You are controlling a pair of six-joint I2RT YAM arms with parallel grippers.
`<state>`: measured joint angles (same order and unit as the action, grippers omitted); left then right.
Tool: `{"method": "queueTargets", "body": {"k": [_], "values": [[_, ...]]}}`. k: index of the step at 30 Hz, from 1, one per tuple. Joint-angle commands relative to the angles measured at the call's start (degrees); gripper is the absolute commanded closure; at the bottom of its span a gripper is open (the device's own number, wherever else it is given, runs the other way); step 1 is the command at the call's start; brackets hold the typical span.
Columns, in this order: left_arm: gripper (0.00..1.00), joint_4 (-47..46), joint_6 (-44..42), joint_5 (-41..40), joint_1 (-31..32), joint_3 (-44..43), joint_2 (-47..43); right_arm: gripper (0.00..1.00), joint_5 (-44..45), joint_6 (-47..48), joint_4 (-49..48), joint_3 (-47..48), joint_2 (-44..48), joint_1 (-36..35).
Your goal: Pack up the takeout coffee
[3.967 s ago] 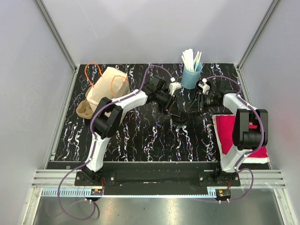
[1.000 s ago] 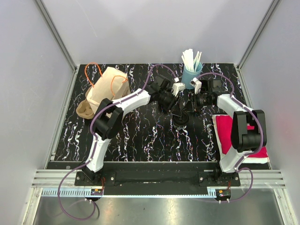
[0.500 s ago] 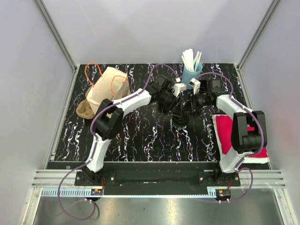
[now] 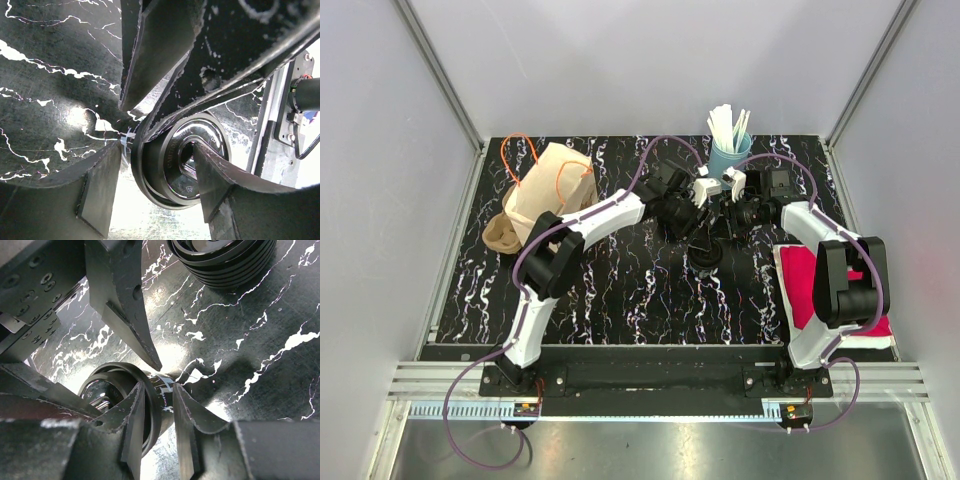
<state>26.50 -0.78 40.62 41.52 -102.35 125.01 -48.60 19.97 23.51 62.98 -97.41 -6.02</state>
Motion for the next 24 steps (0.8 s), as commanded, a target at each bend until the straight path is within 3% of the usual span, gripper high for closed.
{"method": "queueTargets", "body": {"k": [1, 4, 8, 12, 24], "values": [[0.38, 5.3, -4.3, -8.2, 1.7, 1.0, 3.9, 0.67, 14.7, 5.3, 10.0, -5.1, -4.5, -2.8], [0.39, 5.4, -4.4, -8.1, 1.7, 1.1, 3.8, 0.63, 13.4, 4.6, 10.1, -4.3, -3.0, -2.8], [0.4, 5.3, -4.4, -8.1, 1.8, 1.2, 3.8, 0.48, 10.9, 2.6, 11.2, -0.3, 1.2, -2.7], [0.41, 5.4, -4.3, -8.0, 1.7, 1.0, 3.8, 0.41, 9.7, -0.4, 11.9, 3.5, 3.4, -2.7], [0.4, 5.0, -1.5, -6.8, 0.5, -0.5, 3.0, 0.32, 10.8, -3.8, 12.0, 6.3, 9.9, -1.5]]}}
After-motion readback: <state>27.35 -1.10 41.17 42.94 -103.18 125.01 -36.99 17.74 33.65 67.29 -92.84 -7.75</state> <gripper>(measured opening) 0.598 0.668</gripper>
